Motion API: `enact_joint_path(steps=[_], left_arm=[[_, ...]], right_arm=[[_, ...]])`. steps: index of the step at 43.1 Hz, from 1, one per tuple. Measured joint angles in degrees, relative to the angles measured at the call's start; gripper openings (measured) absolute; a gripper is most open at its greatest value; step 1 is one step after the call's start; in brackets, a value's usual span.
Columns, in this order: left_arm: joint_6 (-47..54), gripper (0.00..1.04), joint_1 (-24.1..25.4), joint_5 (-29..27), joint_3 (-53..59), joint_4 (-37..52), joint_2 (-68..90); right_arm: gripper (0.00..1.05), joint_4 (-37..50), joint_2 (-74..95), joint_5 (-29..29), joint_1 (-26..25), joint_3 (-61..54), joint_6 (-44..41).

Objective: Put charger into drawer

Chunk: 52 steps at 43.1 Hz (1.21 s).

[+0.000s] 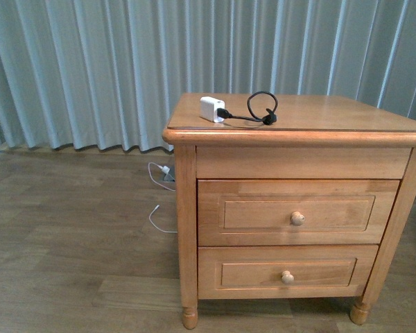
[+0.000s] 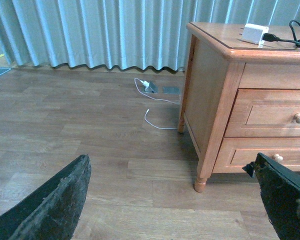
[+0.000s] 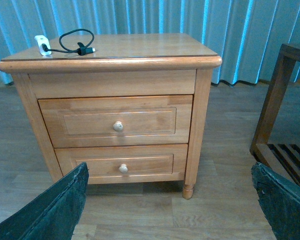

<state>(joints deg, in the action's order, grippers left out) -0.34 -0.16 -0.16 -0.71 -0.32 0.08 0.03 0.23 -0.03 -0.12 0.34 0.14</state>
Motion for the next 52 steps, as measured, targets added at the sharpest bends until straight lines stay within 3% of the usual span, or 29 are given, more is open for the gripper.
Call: enact_joint_path(steps=[52], left_arm=[[0.0, 0.99, 0.0, 0.0, 0.0, 0.0, 0.0]], right_arm=[[0.97, 0.0, 0.0, 0.0, 0.0, 0.0, 0.0]])
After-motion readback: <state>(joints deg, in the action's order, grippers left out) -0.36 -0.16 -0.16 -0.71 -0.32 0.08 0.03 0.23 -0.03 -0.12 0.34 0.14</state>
